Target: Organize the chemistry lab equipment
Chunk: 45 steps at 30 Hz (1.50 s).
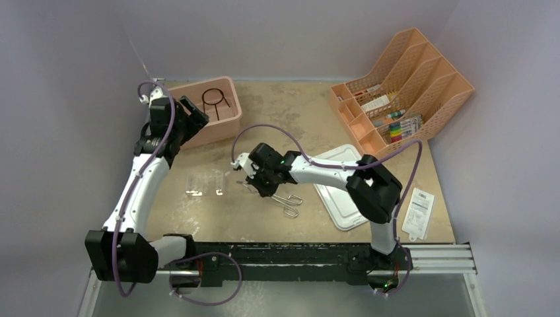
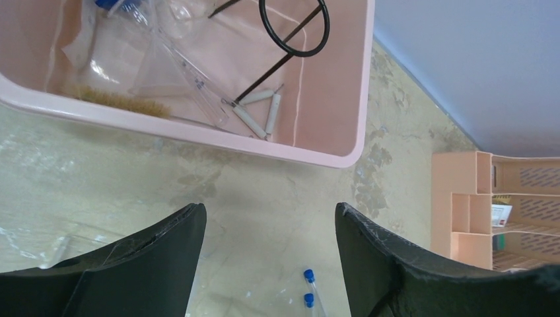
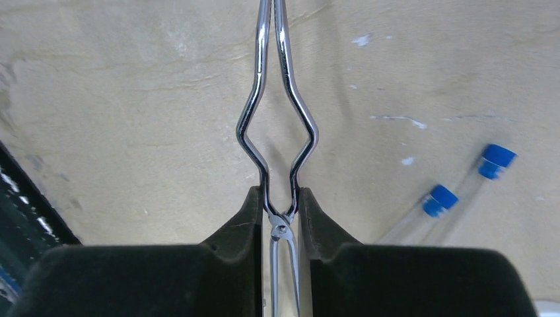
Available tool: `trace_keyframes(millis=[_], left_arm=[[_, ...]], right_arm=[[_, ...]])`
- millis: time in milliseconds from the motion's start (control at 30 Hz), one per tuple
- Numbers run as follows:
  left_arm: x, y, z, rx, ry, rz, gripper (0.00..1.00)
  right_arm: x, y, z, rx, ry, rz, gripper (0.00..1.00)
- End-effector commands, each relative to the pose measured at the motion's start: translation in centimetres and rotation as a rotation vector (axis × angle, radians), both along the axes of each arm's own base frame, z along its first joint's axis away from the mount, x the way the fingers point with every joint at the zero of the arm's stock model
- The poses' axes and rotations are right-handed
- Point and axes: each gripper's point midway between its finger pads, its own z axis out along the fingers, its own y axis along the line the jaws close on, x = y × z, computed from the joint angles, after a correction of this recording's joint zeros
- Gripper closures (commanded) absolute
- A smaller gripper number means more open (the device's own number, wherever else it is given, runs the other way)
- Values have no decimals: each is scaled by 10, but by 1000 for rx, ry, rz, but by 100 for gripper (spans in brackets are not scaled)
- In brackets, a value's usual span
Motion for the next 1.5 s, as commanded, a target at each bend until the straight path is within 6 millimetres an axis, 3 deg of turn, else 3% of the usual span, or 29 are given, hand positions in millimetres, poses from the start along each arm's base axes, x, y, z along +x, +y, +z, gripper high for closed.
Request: trace_keyframes(millis=[0,267,433,633,767,833,933,1067,1167,1333,1467], left_arm=[[4,-14,-2,-117,-33,-8,30],[1,-48,-3,-267,-148,-147,30],[-1,-71,-20,-363,-150,-210,30],[-2,-117,-30,-442,-150,-296,30],[1,-137,-43,-442,-108,-311,32],[3,-140,-45,-445,-102,-309,38],[6,-130,-51,-424,-80,-240,47],[5,-122,-52,-424,-83,-186,47],[7,-131,-49,-463,-93,-218,49],[9,-143,-51,-513,-80,-255,64],[10,-146,-48,-516,-83,-266,65]], right_arm=[[20,11,49,195,-12,-103,100],[48,7,77,393,109,-230,100],[61,10,92,487,144,-261,100],[72,18,110,578,151,-281,100],[78,24,125,626,153,-282,100],[80,26,130,650,153,-282,100],[83,28,134,666,147,-289,100],[90,30,138,680,137,-305,100],[93,32,140,692,136,-310,100],[99,37,147,722,152,-321,100],[104,41,153,747,167,-329,100]])
